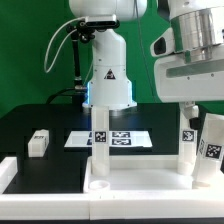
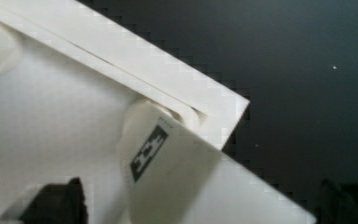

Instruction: Assemble desk

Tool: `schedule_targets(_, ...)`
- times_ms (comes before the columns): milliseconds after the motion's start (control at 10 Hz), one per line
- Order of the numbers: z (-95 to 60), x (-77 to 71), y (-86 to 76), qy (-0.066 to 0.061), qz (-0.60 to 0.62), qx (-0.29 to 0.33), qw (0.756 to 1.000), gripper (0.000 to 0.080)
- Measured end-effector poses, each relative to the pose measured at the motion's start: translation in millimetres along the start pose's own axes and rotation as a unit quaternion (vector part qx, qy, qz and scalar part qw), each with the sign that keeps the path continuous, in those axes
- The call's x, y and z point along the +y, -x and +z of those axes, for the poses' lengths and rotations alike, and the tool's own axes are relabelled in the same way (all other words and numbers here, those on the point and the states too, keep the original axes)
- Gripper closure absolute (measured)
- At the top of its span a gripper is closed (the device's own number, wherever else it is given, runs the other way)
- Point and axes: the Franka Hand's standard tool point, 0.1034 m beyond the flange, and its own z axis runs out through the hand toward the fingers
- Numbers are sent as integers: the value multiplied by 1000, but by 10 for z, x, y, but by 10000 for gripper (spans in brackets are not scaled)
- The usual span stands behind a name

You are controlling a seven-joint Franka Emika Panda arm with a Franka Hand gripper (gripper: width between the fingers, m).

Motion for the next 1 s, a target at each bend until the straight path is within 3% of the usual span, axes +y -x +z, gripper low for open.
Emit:
schedule_targets(100, 1, 24, -26, 6, -83, 2, 997, 150)
schedule_targets(200, 3, 74, -76, 20, -189, 1, 982, 150)
schedule_targets(400, 36, 87, -87, 47, -345, -9, 937, 150)
schedule_targets(600, 36, 79, -96, 45, -313, -5, 949, 407)
schedule_targets(700, 37, 85, -100, 46, -313, -5, 949, 407)
schedule_targets(800, 38, 90, -106, 46, -290, -4, 956, 511)
schedule_targets(900, 38, 96, -115, 47, -220, 0, 974, 511)
schedule_targets(1000, 38, 97, -117, 47, -210, 0, 977, 511)
